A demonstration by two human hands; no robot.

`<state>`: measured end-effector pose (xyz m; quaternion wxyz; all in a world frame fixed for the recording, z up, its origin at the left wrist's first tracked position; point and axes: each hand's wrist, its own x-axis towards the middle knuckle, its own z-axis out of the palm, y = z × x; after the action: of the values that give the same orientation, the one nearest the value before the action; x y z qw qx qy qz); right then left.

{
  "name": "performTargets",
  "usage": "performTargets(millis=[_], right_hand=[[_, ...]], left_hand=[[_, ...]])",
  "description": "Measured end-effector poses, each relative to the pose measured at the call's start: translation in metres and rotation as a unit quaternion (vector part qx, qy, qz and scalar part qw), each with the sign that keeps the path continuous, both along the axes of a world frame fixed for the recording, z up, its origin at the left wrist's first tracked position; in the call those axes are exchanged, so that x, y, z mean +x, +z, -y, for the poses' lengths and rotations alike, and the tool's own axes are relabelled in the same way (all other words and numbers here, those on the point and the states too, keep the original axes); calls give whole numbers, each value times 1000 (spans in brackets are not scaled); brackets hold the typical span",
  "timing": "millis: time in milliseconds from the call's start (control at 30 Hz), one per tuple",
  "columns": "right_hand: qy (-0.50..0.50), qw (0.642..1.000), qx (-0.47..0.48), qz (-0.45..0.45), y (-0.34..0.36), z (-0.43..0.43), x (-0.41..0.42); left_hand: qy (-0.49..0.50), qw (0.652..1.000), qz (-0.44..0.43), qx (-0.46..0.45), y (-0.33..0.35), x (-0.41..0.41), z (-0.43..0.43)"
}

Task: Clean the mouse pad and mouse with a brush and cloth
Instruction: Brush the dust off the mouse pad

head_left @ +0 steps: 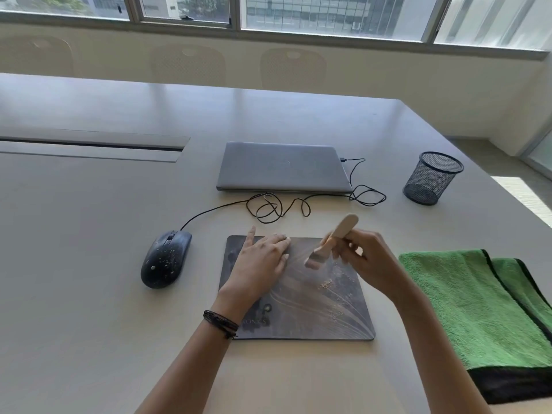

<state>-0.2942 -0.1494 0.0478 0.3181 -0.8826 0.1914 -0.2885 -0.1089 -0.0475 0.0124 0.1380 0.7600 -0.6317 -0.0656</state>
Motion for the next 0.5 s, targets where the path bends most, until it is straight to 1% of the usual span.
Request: performTargets(millis=[100, 167, 233, 333, 433, 500], right_hand=[[-116, 990, -85, -4, -4, 7, -4], [-156, 979, -130, -30, -7, 9, -7], [-140, 980, -130, -55, -8, 9, -9], [-65, 988, -117, -79, -7, 6, -12], [-20, 994, -96, -49, -3, 4, -18], [-36, 995, -95, -11, -1, 6, -23]], left_hand=[[1, 1000, 3, 3, 0, 0, 0], [1, 1000, 3, 5, 1, -1, 0], [1, 1000, 4, 6, 1, -1, 0], [2, 1000, 8, 10, 1, 0, 0], [1, 1000, 8, 13, 1, 0, 0], [1, 1000, 7, 15, 1, 0, 0]])
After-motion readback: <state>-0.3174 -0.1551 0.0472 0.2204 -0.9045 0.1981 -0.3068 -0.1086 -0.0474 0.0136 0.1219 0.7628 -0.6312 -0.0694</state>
